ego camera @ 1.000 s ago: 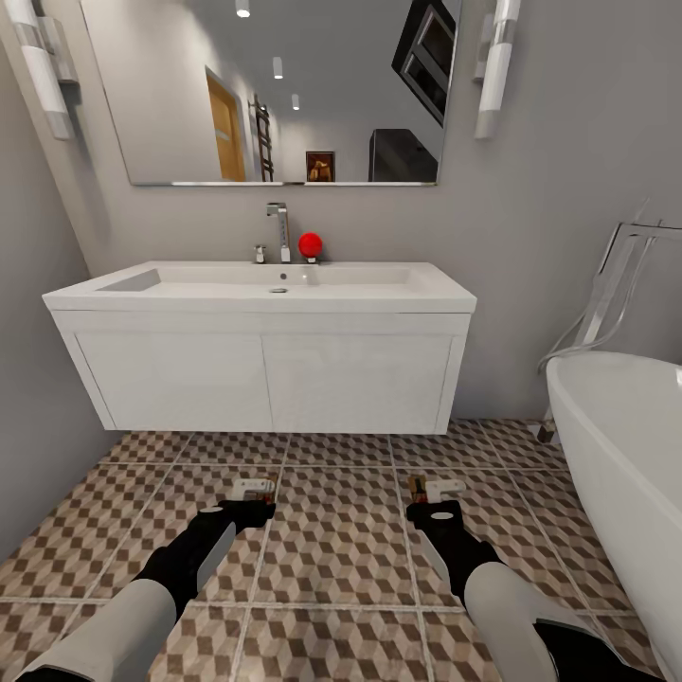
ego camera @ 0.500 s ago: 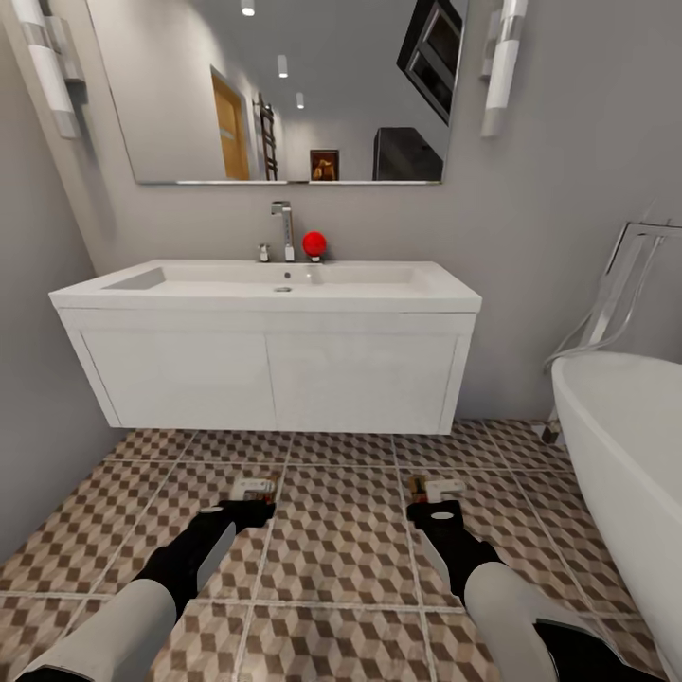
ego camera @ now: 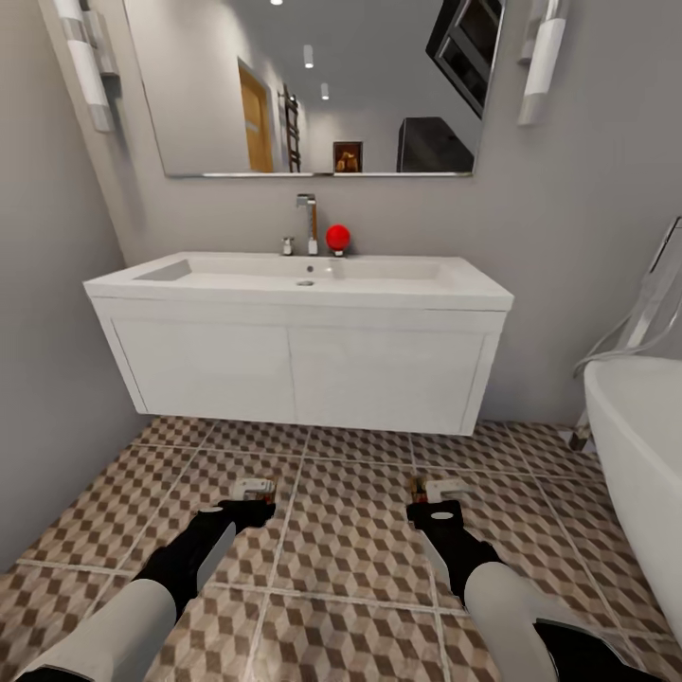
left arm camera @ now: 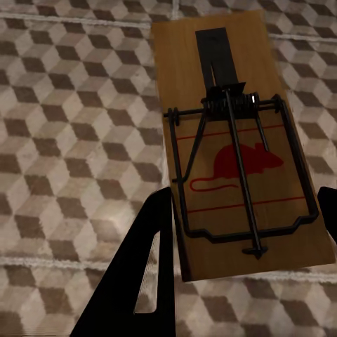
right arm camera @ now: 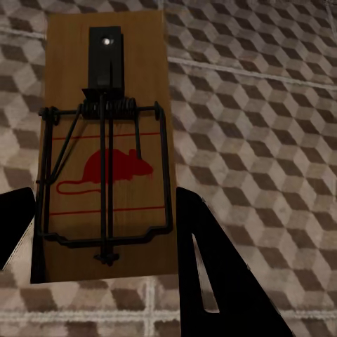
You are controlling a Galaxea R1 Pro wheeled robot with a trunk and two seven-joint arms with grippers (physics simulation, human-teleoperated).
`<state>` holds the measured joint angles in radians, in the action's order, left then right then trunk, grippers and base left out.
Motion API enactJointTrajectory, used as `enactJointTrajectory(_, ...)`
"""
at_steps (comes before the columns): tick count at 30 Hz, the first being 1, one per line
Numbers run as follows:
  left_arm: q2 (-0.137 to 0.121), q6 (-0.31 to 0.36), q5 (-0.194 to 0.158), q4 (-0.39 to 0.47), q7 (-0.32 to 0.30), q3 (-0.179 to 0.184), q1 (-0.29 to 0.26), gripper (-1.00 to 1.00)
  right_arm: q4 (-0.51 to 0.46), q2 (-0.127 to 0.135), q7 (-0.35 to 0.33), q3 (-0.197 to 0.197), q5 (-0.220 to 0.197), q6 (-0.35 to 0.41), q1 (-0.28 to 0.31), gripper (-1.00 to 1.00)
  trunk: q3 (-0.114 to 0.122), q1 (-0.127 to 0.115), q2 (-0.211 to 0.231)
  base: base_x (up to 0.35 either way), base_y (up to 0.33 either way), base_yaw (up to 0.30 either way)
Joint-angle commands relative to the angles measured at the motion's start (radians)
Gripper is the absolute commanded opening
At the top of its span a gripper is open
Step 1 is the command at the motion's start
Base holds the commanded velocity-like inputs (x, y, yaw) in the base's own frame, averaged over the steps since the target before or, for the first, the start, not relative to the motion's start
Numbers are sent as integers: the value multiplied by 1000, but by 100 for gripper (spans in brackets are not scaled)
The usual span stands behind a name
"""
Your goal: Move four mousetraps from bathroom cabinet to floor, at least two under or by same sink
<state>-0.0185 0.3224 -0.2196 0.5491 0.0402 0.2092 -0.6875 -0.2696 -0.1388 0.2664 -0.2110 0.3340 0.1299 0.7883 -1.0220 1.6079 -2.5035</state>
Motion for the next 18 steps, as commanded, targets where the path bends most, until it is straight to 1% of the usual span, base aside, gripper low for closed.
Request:
enactJointTrajectory(1,-1,4,-8,2,4,7,-1,-100,-2,-1,4,-4,8,7,0,-100,-2,0,0,0,0,164)
enactJointTrajectory(5,-1,4,-8,2,4,7,0,-100,-2,-1,4,-4,8,5,0,-100,-6,0,0,0,0,131)
enactJointTrajectory(11,-1,4,-8,3,4,7,0,-100,-15,-1,4,-3,8,5,0,-100,-8,0,0,0,0,29)
enactJointTrajectory(14,-1,4,-8,3,4,7,0,-100,-27,-1,4,-4,7,8,0,-100,-8,0,0,0,0,-121)
enactJointTrajectory(18,-1,4,-8,3,4,7,0,-100,-39,0,3,-5,7,9,0,-100,-8,0,0,0,0,-227)
